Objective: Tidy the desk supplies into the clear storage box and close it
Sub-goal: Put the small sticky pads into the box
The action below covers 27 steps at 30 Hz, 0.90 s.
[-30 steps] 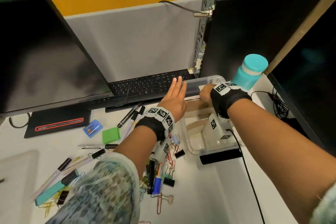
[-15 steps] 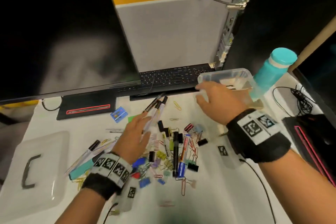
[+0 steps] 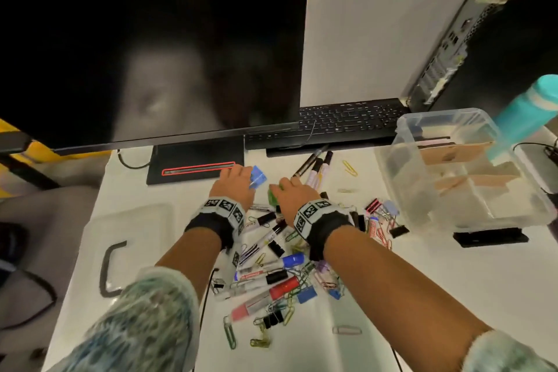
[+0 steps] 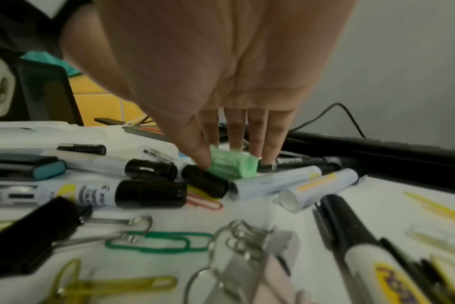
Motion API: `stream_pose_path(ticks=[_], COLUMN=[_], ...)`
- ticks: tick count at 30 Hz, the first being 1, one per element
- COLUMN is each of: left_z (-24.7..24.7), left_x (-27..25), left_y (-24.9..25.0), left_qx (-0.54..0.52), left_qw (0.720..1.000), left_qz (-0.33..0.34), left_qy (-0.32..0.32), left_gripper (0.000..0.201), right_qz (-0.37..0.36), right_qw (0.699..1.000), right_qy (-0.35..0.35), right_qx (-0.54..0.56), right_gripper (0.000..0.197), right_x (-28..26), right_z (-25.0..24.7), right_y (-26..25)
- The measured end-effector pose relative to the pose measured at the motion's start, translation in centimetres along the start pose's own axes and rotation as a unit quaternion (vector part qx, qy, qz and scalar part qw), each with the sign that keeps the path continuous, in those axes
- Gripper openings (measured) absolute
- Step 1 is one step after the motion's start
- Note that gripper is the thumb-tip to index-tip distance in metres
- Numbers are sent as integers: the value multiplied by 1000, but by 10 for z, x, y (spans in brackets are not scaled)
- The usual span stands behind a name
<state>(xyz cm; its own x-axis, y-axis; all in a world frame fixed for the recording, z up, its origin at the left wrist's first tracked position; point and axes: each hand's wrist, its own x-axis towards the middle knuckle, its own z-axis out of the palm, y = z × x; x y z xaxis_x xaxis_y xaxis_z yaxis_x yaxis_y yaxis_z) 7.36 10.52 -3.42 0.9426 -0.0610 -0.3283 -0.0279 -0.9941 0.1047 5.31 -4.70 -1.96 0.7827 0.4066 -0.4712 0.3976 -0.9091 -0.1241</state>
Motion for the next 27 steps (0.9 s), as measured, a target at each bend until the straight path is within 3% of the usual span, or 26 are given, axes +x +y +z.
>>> stream_pose_path(ticks=[4,7,10,13,16,20,22,25,27], left_z=[9,14,16,18,20,18,16,14,12], left_x=[10,16,19,20,20,17,15,9,4], left_y=[4,5,5,7,8,7,8,10,11], left_qx=[4,14,39,22,43,55,56,21,-33], left_qw=[1000,999,998,999,998,998,998,999,998], left_qz=[21,24,27,17,17,8,0,-15,-26], left_qy=[14,25,33,41,35,29,27,30,42], left_gripper=[65,70,68,61,59,65,66,66,68], right_qz=[39,84,146,216,312,439,456,451,427], right_qw=[995,965,902,808,755,760,783,842,861], right_qy=[11,123,291,427,452,337,261,181,169], right_qx=[88,215,284,344,359,341,332,236,219], right_gripper=[63,52,38,41,46,46,61,87,82], right_x=[1,-16,-49,-83,-101,-98,-95,-88,-84], right_z=[4,-18,-53,-81,-89,-86,-85,-82,-81], right_y=[3,18,48,100,159,220,230,234,234])
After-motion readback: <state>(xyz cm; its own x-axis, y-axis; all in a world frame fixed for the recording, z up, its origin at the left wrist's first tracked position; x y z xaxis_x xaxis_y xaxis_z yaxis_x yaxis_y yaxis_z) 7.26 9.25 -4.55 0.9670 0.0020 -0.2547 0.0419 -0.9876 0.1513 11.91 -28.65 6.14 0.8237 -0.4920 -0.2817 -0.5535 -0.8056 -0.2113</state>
